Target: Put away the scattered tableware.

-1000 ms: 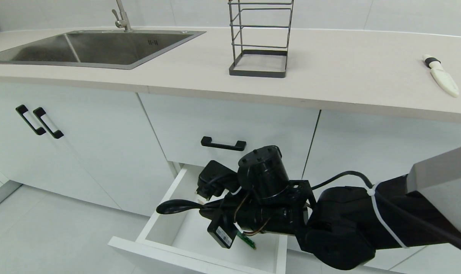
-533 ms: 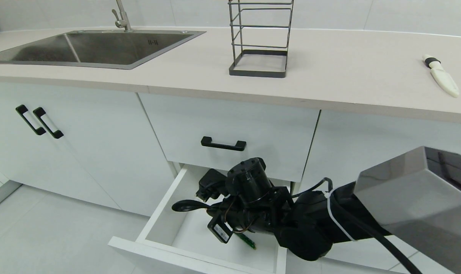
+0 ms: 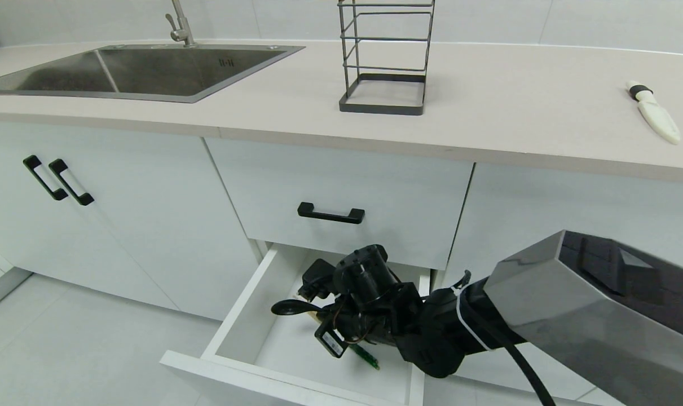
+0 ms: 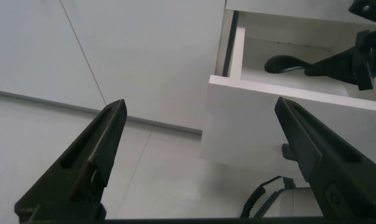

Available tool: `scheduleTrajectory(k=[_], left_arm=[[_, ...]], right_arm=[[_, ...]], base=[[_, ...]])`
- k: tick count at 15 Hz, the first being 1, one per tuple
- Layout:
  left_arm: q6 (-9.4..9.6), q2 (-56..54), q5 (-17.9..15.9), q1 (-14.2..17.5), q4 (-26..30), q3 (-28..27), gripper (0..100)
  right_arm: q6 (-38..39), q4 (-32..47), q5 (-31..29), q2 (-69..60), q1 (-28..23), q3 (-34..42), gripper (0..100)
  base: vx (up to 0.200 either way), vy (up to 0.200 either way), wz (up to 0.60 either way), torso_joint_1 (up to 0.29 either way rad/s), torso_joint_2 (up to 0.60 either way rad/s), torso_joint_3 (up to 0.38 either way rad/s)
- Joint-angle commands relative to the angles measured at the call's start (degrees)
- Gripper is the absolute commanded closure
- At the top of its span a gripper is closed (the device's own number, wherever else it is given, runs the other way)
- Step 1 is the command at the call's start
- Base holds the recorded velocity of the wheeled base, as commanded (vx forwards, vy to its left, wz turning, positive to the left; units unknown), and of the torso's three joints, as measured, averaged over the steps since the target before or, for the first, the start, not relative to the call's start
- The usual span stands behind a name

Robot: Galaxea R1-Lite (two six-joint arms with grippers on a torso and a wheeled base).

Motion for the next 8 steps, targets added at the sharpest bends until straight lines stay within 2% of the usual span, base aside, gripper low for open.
scheduleTrajectory(k=[1,8], left_arm=[[-0.02,0.0,0.0,0.0,0.0,0.0,0],[-0.02,0.0,0.0,0.0,0.0,0.0,0]], right_arm=[[-0.2,0.0,-0.1,2.2,-0.3,-0.4,100],[-0.4,-0.1,-0.2,6.2,-1.1,-1.8,100]], base=[[0.0,0.0,0.0,0.0,0.0,0.0],[0.0,0.0,0.0,0.0,0.0,0.0]])
